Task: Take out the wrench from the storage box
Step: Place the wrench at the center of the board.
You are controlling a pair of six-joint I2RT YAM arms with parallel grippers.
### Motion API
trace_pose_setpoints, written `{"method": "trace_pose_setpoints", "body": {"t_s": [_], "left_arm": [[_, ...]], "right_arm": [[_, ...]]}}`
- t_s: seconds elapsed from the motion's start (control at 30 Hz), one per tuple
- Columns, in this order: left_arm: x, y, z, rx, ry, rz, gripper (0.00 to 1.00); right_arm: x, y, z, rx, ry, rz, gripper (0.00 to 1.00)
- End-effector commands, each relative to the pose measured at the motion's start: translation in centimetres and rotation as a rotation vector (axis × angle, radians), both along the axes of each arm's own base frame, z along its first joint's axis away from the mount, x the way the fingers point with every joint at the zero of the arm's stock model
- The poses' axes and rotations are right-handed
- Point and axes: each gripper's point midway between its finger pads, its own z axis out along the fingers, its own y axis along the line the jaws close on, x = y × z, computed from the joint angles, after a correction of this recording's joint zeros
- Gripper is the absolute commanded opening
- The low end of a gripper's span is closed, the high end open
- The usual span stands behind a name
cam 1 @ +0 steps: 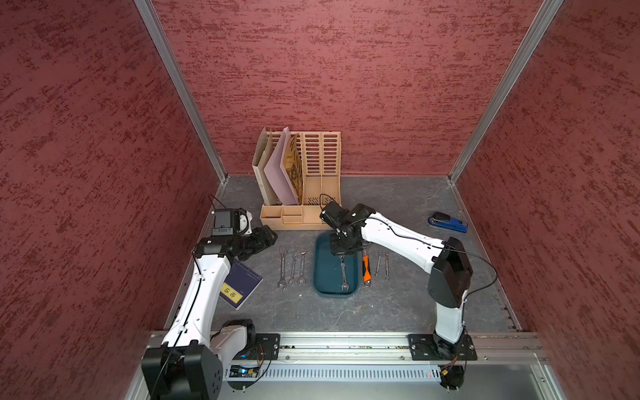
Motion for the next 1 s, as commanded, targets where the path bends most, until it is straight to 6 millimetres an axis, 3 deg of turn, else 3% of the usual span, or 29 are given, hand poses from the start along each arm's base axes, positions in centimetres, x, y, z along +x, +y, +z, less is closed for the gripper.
{"method": "trace_pose_setpoints", "body": {"t_s": [0.0,0.13,0.23,0.6,0.73,0.97], "left_arm": [[0.1,-0.1,-0.2,0.015,-0.012,-0.017,0.84],[0.1,-0.1,-0.3,0.019,-0.007,-0.014,0.84],[0.1,-0.1,-0.5,0.023,-0.002,-0.015,0.84],[-0.2,-1.0,-0.8,0.054,0.012,-0.042,0.84],[-0.2,-1.2,-0.8,0.065,0.012,-0.048,0.84],[-0.1,-1.2,-0.9,0.071,0.018,-0.050,0.84]], "right_arm": [[0.9,-3.3,1.9,-0.037,-0.058,-0.030,0.10],[1.2,-6.0,1.8,-0.037,-0.070,-0.048,0.09],[1.1,-8.7,0.6,-0.053,-0.050,-0.089,0.09],[0.6,-16.6,-6.5,-0.081,0.086,-0.226,0.10],[0.2,-17.8,-8.9,-0.077,0.156,-0.256,0.10],[-0.1,-18.8,-11.5,-0.100,0.219,-0.273,0.12]]}}
